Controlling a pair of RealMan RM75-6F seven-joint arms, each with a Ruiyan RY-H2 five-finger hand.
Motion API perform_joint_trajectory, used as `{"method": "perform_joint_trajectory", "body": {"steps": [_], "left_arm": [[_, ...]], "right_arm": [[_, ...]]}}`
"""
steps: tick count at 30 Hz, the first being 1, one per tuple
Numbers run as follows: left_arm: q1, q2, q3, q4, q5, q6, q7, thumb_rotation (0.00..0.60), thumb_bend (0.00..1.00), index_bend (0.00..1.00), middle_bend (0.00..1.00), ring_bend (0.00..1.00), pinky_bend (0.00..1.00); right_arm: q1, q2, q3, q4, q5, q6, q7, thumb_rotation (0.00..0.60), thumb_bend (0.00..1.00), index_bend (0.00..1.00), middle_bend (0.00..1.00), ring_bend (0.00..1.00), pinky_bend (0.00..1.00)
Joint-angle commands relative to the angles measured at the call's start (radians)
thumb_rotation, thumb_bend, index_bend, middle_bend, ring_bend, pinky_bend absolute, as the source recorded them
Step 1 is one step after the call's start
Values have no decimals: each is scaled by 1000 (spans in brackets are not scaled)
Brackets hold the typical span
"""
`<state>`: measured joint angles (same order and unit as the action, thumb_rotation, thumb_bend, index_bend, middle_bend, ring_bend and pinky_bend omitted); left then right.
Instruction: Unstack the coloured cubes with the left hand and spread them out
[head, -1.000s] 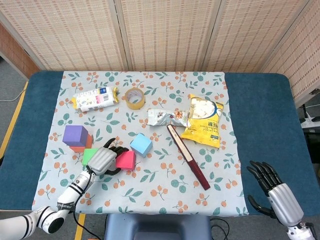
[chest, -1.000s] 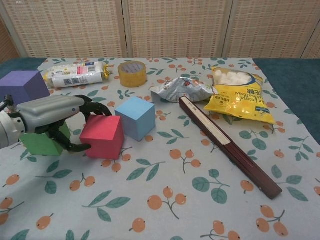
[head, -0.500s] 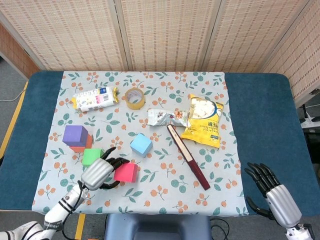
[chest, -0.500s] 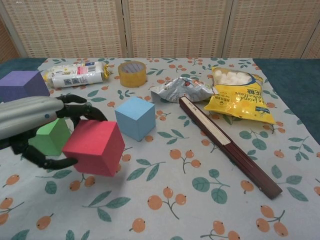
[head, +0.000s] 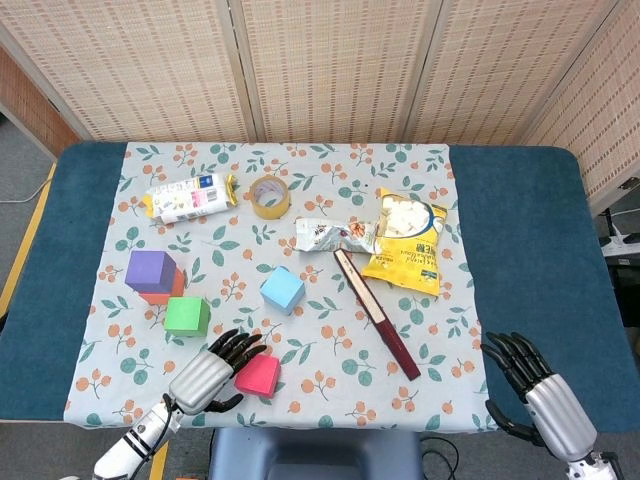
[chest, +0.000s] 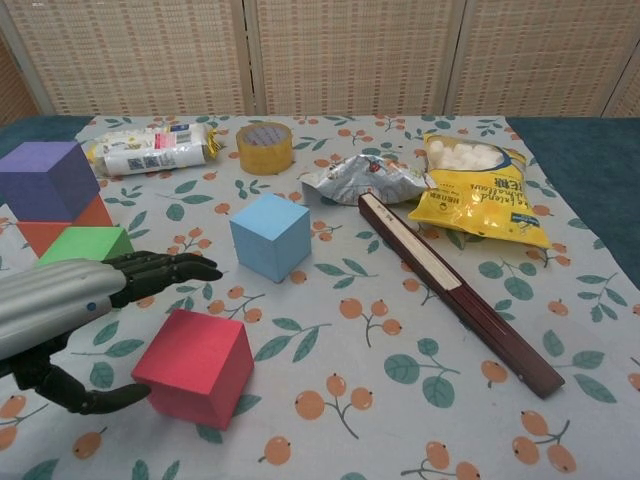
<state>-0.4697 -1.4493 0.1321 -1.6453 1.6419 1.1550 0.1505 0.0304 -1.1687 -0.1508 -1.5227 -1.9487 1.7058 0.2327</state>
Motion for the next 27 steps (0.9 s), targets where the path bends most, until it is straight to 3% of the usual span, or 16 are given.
{"method": "perform_joint_trajectory", "body": {"steps": [1, 5, 8, 10, 13, 17, 20, 22, 27], "left_arm": [[8, 39, 4, -22, 24, 24, -28, 600, 344, 0, 0, 0, 0], [22, 112, -1, -72, 58, 85, -20, 600, 335, 0, 0, 0, 0], [41, 173, -60, -80, 62, 183, 34, 600, 331, 0, 0, 0, 0], [38, 215, -117, -73, 9, 198, 53, 600, 329, 0, 0, 0, 0], [-3, 273, -175, -61, -109, 108, -29, 600, 321, 0, 0, 0, 0], [-18, 276, -194, -33, -135, 85, -43, 600, 324, 0, 0, 0, 0], [-52, 247, -244, 81, -218, 25, -88, 600, 324, 0, 0, 0, 0], [-87, 233, -263, 162, -305, -88, -143, 600, 331, 0, 0, 0, 0], [-141, 222, -269, 250, -342, -221, -199, 600, 338, 0, 0, 0, 0]], "right_arm": [[0, -2, 1, 2, 3, -1, -2, 600, 298, 0, 0, 0, 0], [1, -3, 1, 0, 6, -5, -6, 600, 298, 0, 0, 0, 0], [2, -1, -1, -4, 8, -9, -5, 600, 299, 0, 0, 0, 0], [3, -1, -3, -5, 8, -12, -6, 600, 299, 0, 0, 0, 0], [4, -3, -4, -4, 1, -10, -9, 600, 299, 0, 0, 0, 0], [4, -5, -4, -2, -3, -7, -8, 600, 298, 0, 0, 0, 0], [0, -6, -8, -2, -10, 1, -10, 600, 299, 0, 0, 0, 0], [-3, -8, -4, -3, -11, 9, -21, 600, 299, 0, 0, 0, 0], [-2, -10, 0, -4, 0, -1, -33, 600, 298, 0, 0, 0, 0]]}}
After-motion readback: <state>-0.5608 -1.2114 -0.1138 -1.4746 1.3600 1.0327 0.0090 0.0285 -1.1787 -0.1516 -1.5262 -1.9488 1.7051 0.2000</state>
